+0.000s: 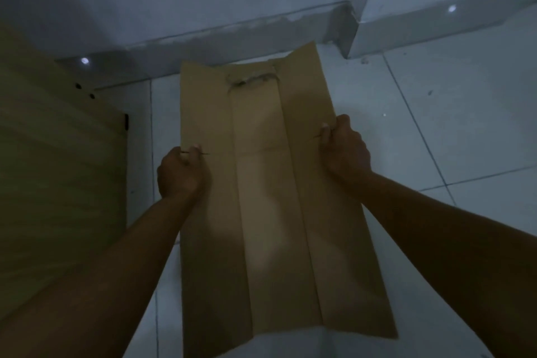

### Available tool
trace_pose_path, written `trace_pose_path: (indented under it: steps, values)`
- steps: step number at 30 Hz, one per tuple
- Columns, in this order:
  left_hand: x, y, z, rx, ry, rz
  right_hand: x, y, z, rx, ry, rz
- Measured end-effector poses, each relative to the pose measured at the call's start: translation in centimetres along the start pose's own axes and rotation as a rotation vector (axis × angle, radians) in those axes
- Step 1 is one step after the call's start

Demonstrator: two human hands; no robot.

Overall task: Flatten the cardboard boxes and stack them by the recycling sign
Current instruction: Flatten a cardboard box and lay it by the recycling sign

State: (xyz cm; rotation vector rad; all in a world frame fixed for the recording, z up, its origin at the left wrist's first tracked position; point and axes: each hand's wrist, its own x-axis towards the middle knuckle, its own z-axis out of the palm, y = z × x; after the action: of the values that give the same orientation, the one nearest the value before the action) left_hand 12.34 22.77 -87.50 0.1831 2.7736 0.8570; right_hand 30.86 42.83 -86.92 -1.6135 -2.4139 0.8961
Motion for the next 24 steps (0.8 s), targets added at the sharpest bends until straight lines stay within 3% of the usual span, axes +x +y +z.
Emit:
trace_pose_path:
  steps: [4, 7, 10, 14, 20, 24]
  values:
    - [1.2, -0.3, 0.9, 0.067, 0.091, 0.060, 1.5, 0.2, 0.6, -0.082, 0.118, -0.029]
    - [0.4, -1.0, 1.6, 0.283, 0.143, 0.341, 1.3, 0.7, 2.1, -0.372, 0.182, -0.201]
    - [-0.9, -2.2, 3.4, 0.562, -0.026, 0.615, -0.3, 1.2, 4.9, -0.488, 0.080, -0.407]
    - [-1.2, -3.2, 5.5, 0.544, -0.189, 0.539, -1.6, 1.3, 7.7, -0.454, -0.011, -0.441]
    - [0.3, -3.1, 6.7, 0.536, -0.101, 0.529, 0.2, 1.3, 9.2, -0.428, 0.073, -0.434]
    - [0.2, -2.7, 6.3, 0.556, -0.154, 0.509, 0.3, 1.2, 9.3, -0.458, 0.050, -0.427]
